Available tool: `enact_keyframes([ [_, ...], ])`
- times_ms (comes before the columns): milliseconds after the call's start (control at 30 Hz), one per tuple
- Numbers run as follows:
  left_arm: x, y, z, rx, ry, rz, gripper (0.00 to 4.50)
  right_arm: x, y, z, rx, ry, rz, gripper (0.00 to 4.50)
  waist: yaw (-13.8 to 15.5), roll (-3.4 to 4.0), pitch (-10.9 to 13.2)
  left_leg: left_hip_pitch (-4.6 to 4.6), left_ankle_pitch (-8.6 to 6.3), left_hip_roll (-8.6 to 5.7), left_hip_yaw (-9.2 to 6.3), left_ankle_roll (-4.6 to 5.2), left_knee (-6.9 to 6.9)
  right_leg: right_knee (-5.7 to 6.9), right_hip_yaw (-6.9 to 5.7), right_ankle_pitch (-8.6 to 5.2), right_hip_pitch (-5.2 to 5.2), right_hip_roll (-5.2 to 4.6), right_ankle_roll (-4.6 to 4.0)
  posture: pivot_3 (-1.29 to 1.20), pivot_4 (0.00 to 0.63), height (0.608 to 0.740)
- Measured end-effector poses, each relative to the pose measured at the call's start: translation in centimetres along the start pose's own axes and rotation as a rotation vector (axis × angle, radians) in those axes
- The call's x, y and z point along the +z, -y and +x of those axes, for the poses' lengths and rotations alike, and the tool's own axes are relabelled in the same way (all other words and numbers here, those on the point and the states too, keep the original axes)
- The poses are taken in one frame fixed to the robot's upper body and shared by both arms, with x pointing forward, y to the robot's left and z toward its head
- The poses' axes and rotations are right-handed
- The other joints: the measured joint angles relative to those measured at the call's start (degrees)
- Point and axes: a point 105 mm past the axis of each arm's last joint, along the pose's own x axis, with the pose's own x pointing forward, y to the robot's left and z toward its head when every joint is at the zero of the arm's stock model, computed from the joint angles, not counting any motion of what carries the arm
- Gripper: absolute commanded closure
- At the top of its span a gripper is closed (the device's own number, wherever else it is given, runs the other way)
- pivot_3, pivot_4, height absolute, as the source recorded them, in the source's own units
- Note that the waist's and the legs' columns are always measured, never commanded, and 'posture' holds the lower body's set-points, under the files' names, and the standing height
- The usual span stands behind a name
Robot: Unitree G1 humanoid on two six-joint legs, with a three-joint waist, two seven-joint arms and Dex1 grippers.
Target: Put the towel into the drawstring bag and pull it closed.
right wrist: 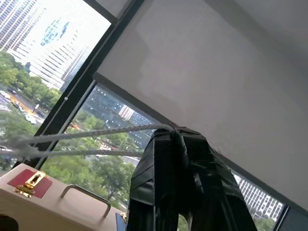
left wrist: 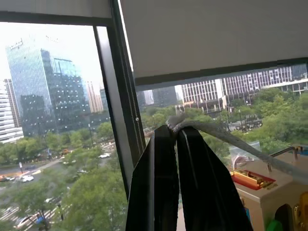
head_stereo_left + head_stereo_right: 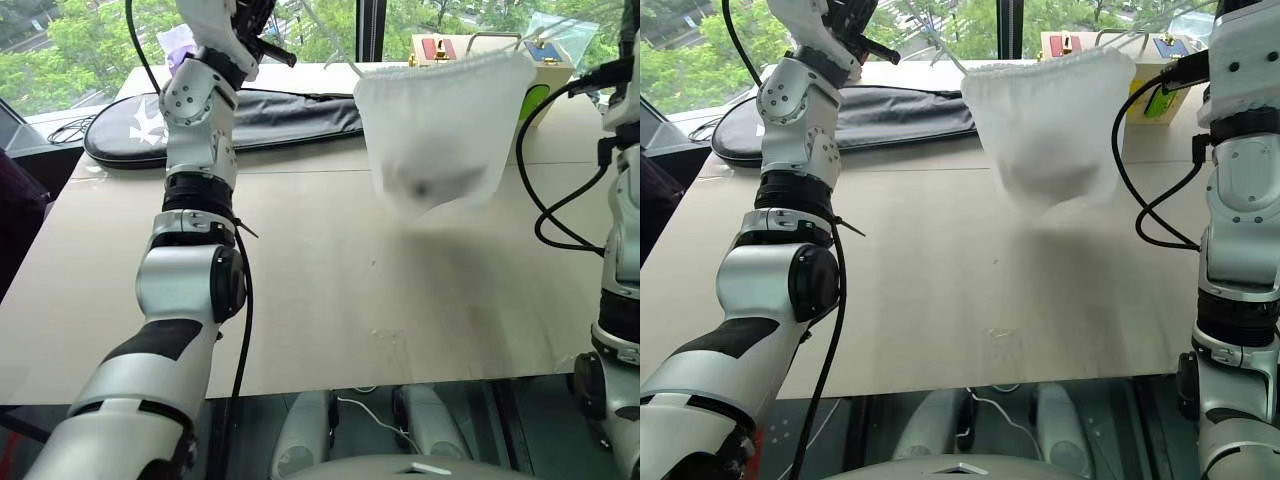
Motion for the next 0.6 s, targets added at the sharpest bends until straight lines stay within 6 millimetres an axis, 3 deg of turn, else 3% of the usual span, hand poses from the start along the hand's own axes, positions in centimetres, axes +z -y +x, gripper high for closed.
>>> enact_keyframes([
  [133,-0.2,-1.1,-0.3,0.067,-0.019,0.015,4.45,-0.9,0.9,0.0,-0.039,-0.028,-0.035,4.5,0.15,0.0,0.0,0.02,0.0,0.0,-0.03,0.0,0.03,0.03,-0.02,0.0,0.02,0.01,0.0,0.0,0.15,0.74],
  [267,-1.9,-6.1,-2.6,0.323,-0.142,0.058,4.45,-6.3,2.9,-2.6,-0.124,-0.242,-0.055,4.5,0.16,0.0,0.0,0.03,0.0,0.0,-0.04,0.0,0.02,0.06,-0.01,0.0,0.02,0.0,0.0,0.0,0.15,0.74],
  [367,-3.9,-7.2,-4.2,0.428,-0.231,0.074,4.45,-8.4,2.8,-4.1,-0.145,-0.326,-0.045,4.5,0.21,0.0,-0.01,0.04,0.0,0.0,-0.03,0.0,0.02,0.07,0.0,0.0,0.02,-0.01,0.0,0.0,0.15,0.74],
  [533,-8.6,-8.4,-9.0,0.591,-0.416,0.114,4.45,-11.7,3.6,-7.4,-0.222,-0.475,-0.025,4.5,0.21,0.01,-0.01,0.04,0.0,0.0,-0.02,-0.01,0.03,0.08,0.02,0.01,0.02,-0.02,0.0,0.0,0.15,0.74],
  [600,-9.3,-9.6,-11.0,0.699,-0.463,0.133,4.45,-13.1,5.4,-8.8,-0.34,-0.553,-0.02,4.5,0.23,0.01,-0.01,0.02,0.02,0.1,-0.02,-0.03,0.04,0.13,0.03,0.01,-0.02,-0.04,0.0,0.0,0.15,0.74],
])
